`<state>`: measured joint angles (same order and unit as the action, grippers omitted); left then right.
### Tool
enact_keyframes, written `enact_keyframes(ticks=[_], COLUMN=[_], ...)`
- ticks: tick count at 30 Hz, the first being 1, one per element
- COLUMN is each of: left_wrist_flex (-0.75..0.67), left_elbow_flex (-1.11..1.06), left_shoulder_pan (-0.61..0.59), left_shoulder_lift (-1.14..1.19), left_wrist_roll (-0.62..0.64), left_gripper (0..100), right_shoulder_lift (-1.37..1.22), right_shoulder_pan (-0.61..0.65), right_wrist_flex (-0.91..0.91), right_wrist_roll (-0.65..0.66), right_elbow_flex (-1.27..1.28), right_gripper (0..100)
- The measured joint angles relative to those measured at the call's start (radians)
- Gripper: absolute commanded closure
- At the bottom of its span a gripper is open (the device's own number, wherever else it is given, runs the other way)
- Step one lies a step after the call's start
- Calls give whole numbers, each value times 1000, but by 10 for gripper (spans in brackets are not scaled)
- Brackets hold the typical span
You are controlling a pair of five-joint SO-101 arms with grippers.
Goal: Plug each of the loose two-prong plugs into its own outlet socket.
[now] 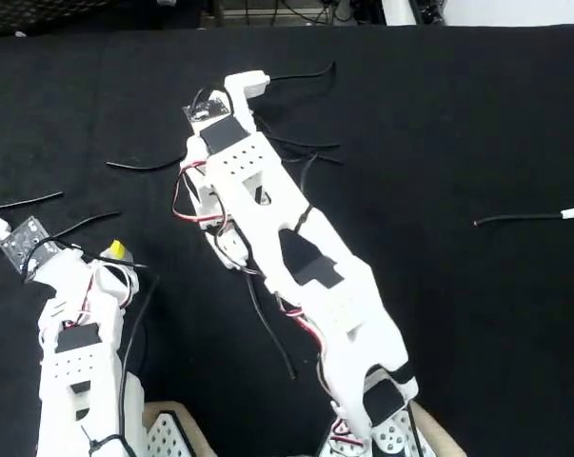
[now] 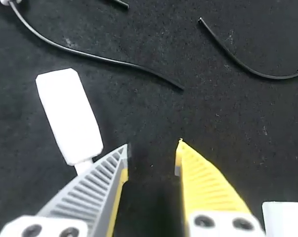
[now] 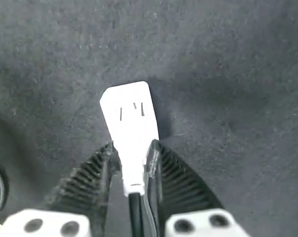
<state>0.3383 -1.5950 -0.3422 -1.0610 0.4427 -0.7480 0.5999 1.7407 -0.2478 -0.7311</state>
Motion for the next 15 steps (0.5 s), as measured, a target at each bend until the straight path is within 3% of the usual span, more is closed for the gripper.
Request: enact_keyframes(ticks=[15], left_wrist_flex=[0], left_elbow_flex=[2], left_shoulder_pan=[0], left_shoulder_lift=[0], left_wrist_roll=[0], left_gripper=[838], right_shoulder_lift=[14], right_shoulder_pan=[84], right_wrist_flex=[0], right_wrist_roll=[14], right_elbow_flex=[-40], right_gripper=[986])
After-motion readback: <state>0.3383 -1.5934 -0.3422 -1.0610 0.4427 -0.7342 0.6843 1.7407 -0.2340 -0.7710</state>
